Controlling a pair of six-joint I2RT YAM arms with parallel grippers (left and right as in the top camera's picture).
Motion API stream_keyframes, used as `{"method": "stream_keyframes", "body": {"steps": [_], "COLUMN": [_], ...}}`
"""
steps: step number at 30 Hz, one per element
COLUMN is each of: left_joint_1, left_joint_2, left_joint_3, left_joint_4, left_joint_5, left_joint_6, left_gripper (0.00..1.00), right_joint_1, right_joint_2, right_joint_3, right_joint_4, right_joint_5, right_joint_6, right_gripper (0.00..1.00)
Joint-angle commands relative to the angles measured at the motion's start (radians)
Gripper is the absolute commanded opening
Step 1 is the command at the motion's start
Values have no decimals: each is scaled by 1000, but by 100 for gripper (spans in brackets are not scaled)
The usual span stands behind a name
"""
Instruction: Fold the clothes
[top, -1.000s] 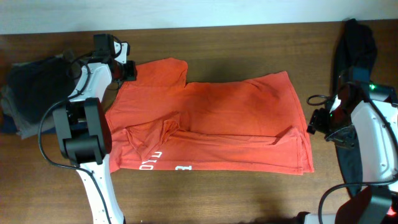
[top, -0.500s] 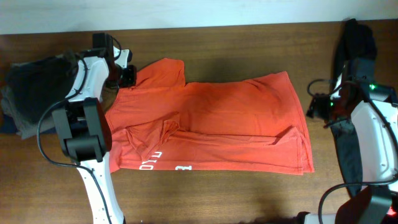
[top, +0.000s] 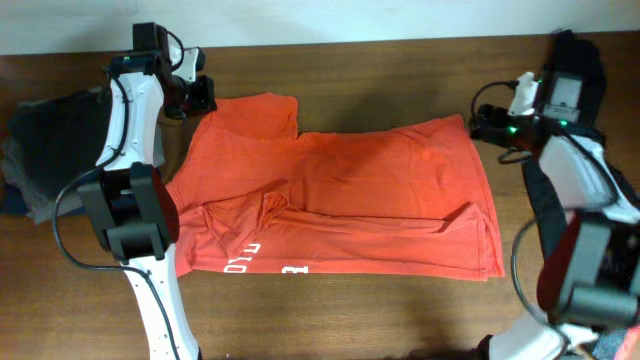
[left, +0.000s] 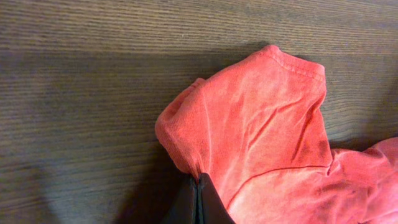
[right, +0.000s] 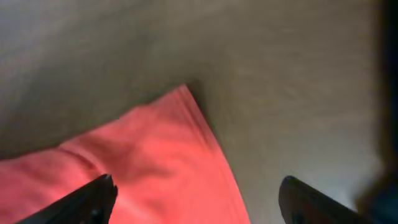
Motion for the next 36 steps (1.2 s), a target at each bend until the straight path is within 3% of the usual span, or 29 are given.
{"method": "stream_keyframes", "body": {"steps": [1,8,19,33,36], "left_joint_1": [-7,-11,-11,-11,-11], "left_joint_2": [3,3,3,3,3], "left_joint_3": [14,14,14,13,12], "left_joint_4": [-4,-23,-49,-56,-65], "left_joint_5": [23,22,14,14,13], "left_joint_6": [-15,-14,-14,-13,-10], "left_gripper": [1,0,1,1,1], "right_joint_1": [43,100,103,113,122], "right_joint_2": [106,241,265,307,311], "right_joint_3": [8,8,8,8,8], "right_joint_4": [76,220,288,368,395], "right_joint_5": [-51,-46,33,33,33], "right_joint_6": [-16,-15,-15,-9,-8], "right_gripper": [91,91,90,82,75]}}
